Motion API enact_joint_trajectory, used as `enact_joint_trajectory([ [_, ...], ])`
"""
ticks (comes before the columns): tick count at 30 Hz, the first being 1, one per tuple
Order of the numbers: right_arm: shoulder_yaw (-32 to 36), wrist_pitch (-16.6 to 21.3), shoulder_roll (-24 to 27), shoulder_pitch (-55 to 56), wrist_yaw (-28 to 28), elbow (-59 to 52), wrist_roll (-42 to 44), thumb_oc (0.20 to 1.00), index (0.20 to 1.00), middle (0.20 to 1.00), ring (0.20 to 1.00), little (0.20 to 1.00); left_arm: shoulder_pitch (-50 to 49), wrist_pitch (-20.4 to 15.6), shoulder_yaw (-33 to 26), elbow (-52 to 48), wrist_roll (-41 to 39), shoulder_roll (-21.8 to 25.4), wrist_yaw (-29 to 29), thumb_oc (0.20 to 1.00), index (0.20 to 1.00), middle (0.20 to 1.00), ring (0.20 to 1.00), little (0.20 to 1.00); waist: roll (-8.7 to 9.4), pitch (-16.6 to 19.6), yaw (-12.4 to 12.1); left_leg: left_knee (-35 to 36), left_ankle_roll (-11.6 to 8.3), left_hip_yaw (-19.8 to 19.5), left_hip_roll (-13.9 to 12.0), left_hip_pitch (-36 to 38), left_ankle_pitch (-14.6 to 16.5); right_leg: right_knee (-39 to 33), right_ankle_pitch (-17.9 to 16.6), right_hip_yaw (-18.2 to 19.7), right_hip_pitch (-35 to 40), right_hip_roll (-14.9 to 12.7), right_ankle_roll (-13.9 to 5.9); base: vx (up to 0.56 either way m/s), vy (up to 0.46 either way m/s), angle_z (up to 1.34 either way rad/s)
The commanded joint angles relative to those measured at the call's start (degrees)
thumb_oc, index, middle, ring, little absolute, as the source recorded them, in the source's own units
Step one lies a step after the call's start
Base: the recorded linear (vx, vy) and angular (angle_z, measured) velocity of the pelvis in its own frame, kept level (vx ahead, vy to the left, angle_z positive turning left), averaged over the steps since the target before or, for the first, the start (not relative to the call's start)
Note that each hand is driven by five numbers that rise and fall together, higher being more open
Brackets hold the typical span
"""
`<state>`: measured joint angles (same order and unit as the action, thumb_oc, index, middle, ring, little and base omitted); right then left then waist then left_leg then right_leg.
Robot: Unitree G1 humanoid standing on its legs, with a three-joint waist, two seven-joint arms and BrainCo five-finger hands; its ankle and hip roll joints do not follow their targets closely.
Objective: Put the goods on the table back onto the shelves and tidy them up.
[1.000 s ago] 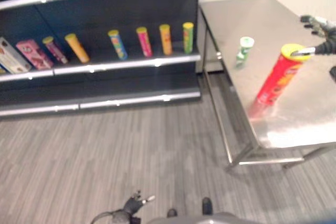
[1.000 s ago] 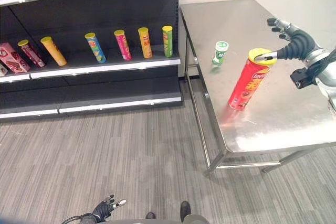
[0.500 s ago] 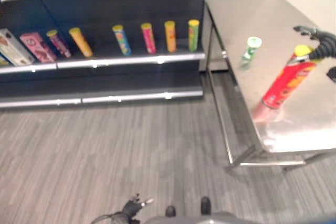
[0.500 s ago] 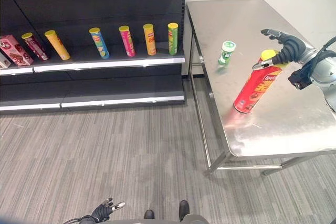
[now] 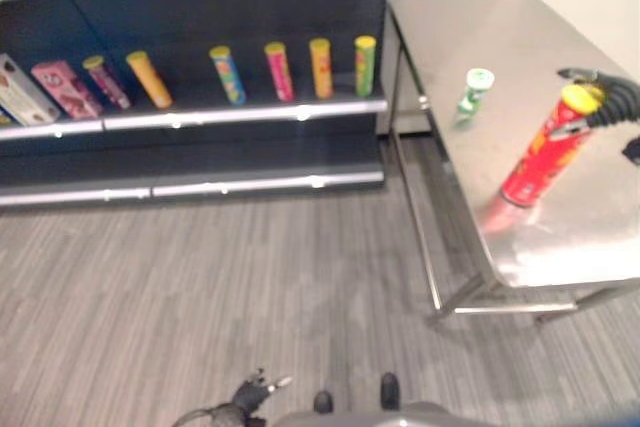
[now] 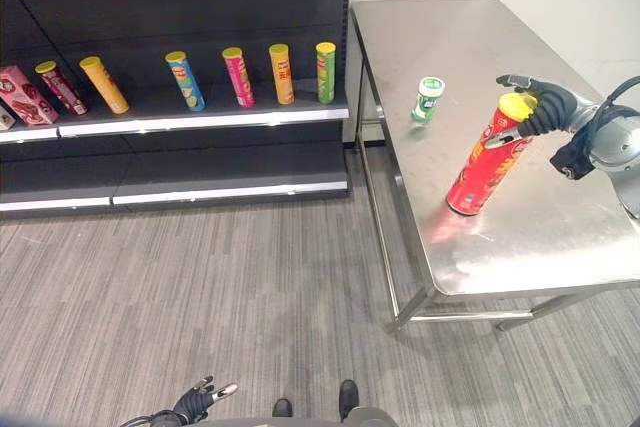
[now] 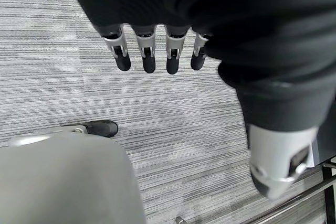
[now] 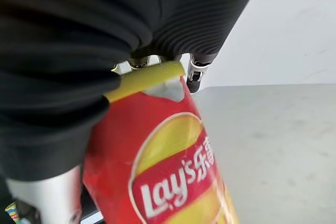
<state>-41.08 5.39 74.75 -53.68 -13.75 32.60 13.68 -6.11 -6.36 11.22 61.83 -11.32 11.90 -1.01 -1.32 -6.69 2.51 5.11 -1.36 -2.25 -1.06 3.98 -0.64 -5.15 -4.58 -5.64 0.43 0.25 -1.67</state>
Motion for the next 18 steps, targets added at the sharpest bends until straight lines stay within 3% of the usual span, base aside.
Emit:
enact_joint_trajectory([
  [1,-2.3,-0.2,0.4,-2.5,-0.2,0.5,2.0,1.000,1.000,1.000,1.000,1.000,2.3,-1.5,1.4,0.3,-1.3,3.2,0.0,1.000,1.000,1.000,1.000,1.000,5.16,0.9,-1.1,-0.1,-5.48,6.3,-2.9,2.2,1.9,0.1,6.0,2.0,5.1,-2.0,-4.99,0.00,0.000,0.00],
  [2,-2.4,-0.2,0.3,-2.6,-0.2,0.5,2.0,1.000,1.000,1.000,1.000,1.000,2.3,-1.5,1.3,0.3,-1.3,3.2,0.0,1.000,1.000,1.000,1.000,1.000,5.14,0.9,-1.1,-0.1,-5.48,6.3,-2.9,2.2,1.9,0.1,6.0,2.0,5.1,-2.0,-4.99,0.00,0.000,0.00],
  [3,-3.2,-0.5,0.2,-3.0,-0.8,1.1,1.6,0.937,0.937,0.937,0.937,0.937,2.5,-1.4,1.5,0.1,-1.3,3.3,-0.1,1.000,1.000,1.000,1.000,1.000,5.19,0.9,-1.0,-0.1,-5.49,6.3,-2.9,2.2,2.0,0.1,6.0,2.1,5.0,-2.0,-5.02,0.00,0.000,0.00],
  [5,-3.6,-0.8,0.1,-3.2,-1.0,1.6,1.6,0.200,0.200,0.200,0.200,0.200,2.5,-1.4,1.4,0.1,-1.4,3.3,-0.1,1.000,1.000,1.000,1.000,1.000,5.18,0.9,-1.0,-0.1,-5.49,6.3,-2.9,2.2,2.0,0.1,5.9,2.1,5.0,-2.0,-5.02,0.00,0.000,0.00],
  [13,-6.1,-2.2,1.0,-5.9,-1.7,1.5,0.1,0.200,0.200,0.200,0.200,0.200,2.7,-1.1,0.7,0.3,-1.5,3.9,0.0,1.000,1.000,1.000,1.000,1.000,5.31,0.7,-0.6,-0.1,-5.50,7.0,-3.0,3.0,2.4,0.1,6.0,3.2,5.0,-1.7,-4.90,0.00,-0.008,-0.06],
  [16,-2.2,-1.0,3.3,-3.4,0.2,-4.4,2.0,0.200,0.200,0.200,0.200,0.200,2.5,-1.1,-0.4,0.0,-1.8,3.7,0.3,1.000,1.000,1.000,1.000,1.000,5.23,0.6,0.1,-0.1,-5.59,7.6,-3.4,3.4,2.4,0.1,6.2,3.8,5.0,-1.5,-4.84,0.01,-0.025,-0.13],
  [18,4.4,0.7,4.5,1.7,2.2,-10.8,4.7,0.200,0.200,0.200,0.200,0.200,2.4,-1.2,-1.1,-0.3,-1.7,3.3,0.4,1.000,1.000,1.000,1.000,1.000,4.95,0.6,0.6,-0.1,-5.63,8.1,-3.6,3.7,2.3,0.2,6.3,4.3,4.9,-1.3,-4.79,0.01,-0.023,-0.08],
])
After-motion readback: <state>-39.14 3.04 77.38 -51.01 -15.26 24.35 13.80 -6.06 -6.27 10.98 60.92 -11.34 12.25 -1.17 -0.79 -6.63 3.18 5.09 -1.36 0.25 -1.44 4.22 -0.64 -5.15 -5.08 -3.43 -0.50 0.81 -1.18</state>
